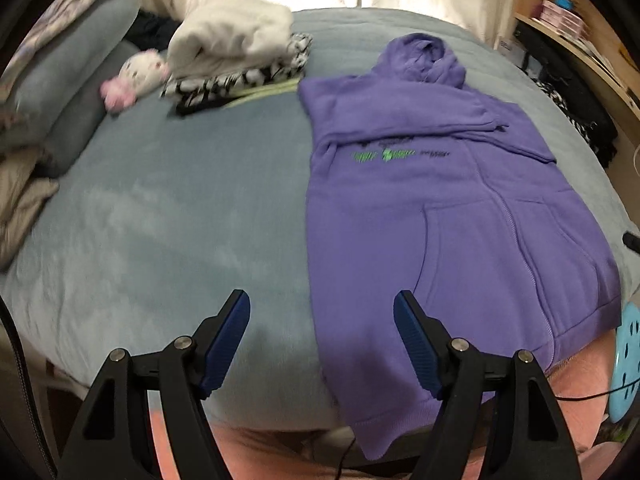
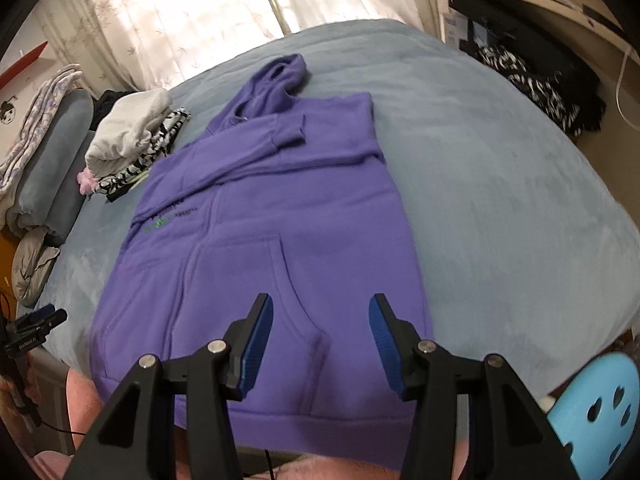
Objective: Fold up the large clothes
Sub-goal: 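Move both tools down to the ribbed hem of the purple hoodie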
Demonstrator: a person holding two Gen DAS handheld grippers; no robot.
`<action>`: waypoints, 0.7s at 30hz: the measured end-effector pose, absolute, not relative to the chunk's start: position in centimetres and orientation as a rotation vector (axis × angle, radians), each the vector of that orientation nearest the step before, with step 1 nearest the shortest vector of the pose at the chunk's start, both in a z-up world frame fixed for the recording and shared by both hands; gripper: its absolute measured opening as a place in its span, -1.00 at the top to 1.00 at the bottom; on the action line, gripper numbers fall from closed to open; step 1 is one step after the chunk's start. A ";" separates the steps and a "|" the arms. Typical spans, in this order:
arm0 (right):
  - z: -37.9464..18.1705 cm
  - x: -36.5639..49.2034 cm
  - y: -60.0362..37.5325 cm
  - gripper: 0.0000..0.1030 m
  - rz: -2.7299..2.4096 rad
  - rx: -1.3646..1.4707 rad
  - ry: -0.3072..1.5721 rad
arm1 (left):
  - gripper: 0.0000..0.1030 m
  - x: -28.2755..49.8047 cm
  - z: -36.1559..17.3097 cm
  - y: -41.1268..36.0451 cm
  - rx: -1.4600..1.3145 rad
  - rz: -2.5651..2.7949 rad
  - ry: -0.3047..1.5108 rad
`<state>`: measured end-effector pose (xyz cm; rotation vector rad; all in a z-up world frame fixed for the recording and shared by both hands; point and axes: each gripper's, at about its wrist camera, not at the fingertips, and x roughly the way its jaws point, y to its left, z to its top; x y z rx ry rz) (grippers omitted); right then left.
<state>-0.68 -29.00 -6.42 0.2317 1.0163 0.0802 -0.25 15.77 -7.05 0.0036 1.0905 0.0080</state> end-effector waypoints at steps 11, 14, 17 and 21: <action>-9.4 -3.4 -30.9 -0.22 0.034 0.246 1.047 | -0.41 -1.9 -12.5 17.2 -0.239 -0.087 1.224; -10.1 -3.8 -32.1 -0.22 0.028 0.270 1.054 | -0.41 -2.3 -14.2 17.6 -0.344 -0.143 1.257; -11.0 -4.4 -33.2 -0.22 0.038 0.313 1.058 | -0.41 -2.9 -14.8 17.3 -0.347 -0.167 1.227; -12.4 -4.8 -34.0 -0.22 0.076 0.371 1.073 | -0.41 -3.3 -15.4 17.3 -0.356 -0.190 1.195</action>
